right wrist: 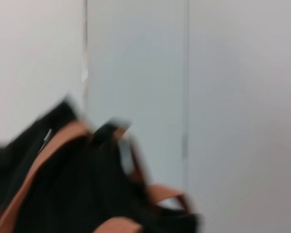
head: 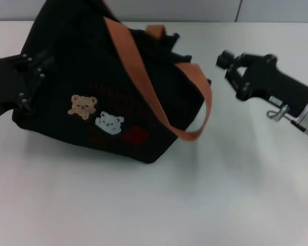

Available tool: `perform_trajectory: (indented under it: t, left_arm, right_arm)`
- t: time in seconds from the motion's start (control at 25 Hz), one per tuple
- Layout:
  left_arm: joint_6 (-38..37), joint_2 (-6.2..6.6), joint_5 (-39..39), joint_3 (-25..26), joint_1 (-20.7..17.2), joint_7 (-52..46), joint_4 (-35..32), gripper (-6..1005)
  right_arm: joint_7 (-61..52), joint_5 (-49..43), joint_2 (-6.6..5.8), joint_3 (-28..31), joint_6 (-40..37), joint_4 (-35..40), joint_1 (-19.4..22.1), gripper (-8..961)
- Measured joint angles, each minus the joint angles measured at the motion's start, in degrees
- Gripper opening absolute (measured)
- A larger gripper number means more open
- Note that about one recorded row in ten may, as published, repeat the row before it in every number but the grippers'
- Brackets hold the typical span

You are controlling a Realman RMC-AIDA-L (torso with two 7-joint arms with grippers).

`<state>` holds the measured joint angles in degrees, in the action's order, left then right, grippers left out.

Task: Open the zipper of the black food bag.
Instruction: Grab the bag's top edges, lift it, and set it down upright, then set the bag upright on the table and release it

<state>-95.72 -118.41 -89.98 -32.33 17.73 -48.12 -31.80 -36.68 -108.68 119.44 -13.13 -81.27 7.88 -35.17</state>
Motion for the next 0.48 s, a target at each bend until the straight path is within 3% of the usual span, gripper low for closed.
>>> perform_trajectory:
  t: [0.24,0.48]
  left_arm:
    - [7.2,-0.1,0.1,2.9,-0.2,0.0,8.4,185]
    - [12.3,-0.46,3.4,3.1,4.7,4.1,21.3,188]
  right_arm:
    - [-0.4,10.7,-0.01,0.0,-2.3,-0.4,3.0,177]
    - [-4.4,18.4,-0.16,0.6,-3.4,0.0,6.1,320]
